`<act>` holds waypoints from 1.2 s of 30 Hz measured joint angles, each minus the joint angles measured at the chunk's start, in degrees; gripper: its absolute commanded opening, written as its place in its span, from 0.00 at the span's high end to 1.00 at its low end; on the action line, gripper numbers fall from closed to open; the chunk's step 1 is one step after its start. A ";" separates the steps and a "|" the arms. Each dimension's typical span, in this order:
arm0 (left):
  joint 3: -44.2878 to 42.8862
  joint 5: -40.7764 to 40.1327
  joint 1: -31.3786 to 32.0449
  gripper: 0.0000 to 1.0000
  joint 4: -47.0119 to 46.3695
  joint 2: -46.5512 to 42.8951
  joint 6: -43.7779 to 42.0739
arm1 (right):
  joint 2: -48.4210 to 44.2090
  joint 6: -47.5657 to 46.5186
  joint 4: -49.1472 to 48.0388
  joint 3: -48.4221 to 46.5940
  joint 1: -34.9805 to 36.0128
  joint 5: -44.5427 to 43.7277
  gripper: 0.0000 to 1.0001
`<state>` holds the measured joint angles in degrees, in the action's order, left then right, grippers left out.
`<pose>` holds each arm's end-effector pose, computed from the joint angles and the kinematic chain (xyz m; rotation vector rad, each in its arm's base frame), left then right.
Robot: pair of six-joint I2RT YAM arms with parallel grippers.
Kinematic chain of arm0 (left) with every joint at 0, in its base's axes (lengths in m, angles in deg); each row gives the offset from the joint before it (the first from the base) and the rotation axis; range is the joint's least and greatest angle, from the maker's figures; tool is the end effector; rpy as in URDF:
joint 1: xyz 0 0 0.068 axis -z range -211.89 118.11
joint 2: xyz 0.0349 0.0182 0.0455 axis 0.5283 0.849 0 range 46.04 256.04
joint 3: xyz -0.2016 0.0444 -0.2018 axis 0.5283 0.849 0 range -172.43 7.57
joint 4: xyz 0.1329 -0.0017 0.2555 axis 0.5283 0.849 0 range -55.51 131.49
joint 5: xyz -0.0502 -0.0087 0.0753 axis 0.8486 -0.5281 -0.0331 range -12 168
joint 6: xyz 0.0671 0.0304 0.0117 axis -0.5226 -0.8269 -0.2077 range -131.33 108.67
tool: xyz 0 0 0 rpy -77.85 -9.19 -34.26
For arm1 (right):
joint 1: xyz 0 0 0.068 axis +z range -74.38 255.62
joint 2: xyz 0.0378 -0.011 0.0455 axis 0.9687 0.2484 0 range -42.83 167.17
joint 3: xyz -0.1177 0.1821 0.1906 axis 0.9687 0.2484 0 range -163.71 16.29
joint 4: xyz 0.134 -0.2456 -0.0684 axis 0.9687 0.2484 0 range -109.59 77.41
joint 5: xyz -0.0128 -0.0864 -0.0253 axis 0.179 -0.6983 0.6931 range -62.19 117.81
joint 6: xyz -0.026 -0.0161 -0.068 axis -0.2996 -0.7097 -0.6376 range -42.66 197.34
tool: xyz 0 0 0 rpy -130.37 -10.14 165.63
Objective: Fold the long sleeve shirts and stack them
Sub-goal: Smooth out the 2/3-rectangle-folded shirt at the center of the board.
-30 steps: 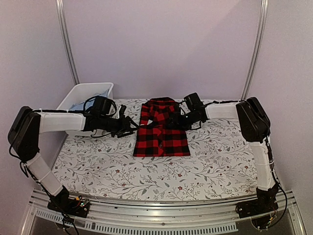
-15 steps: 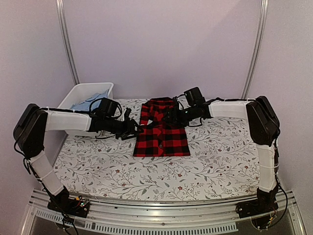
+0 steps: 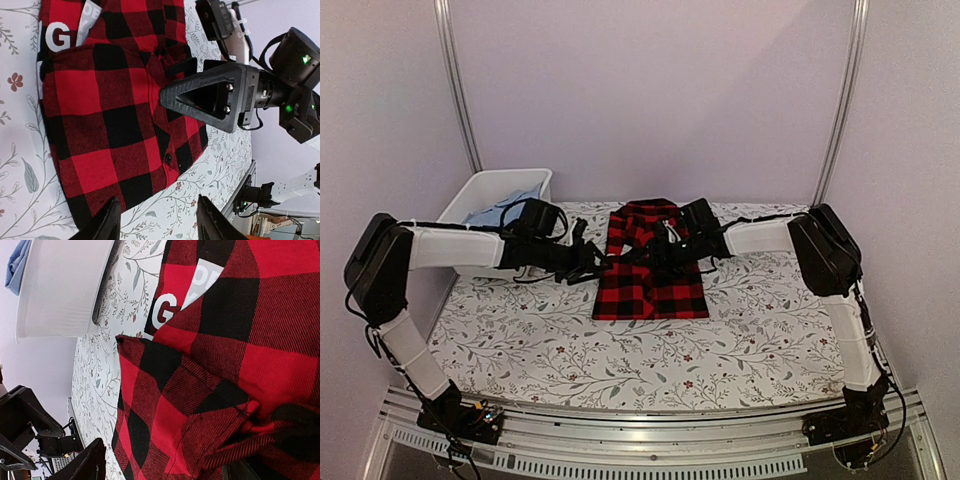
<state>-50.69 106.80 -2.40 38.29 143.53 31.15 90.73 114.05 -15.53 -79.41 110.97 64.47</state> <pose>0.3336 -0.2234 0.1773 -0.0059 2.5280 -1.1636 0.4336 0.3535 0.1134 -0.3395 2.5034 1.3256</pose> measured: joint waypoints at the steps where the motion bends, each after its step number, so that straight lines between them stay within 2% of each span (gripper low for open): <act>1: 0.13 0.00 0.00 0.48 0.04 -0.33 0.00 | 0.92 0.20 0.02 -0.96 -0.04 0.33 0.22; 11: 0.59 0.04 -0.04 0.48 0.11 -2.01 -0.04 | 5.38 1.64 -1.11 -10.32 -1.92 3.13 0.22; 21: 0.70 0.37 -0.04 0.48 -0.07 -2.01 -0.02 | 11.30 4.57 -6.10 -12.68 -4.02 7.30 0.21; 32: 0.70 0.42 -0.04 0.49 -0.09 -1.90 -0.02 | 10.54 4.07 -5.99 -12.55 -3.96 6.45 0.20; 36: 0.68 -0.28 -0.13 0.56 -0.07 -1.07 -0.28 | 6.25 1.49 -1.36 -10.88 -3.87 1.27 0.24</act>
<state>-50.01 106.52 -2.53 38.22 142.46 30.86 96.98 115.53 -16.89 -90.29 107.10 65.74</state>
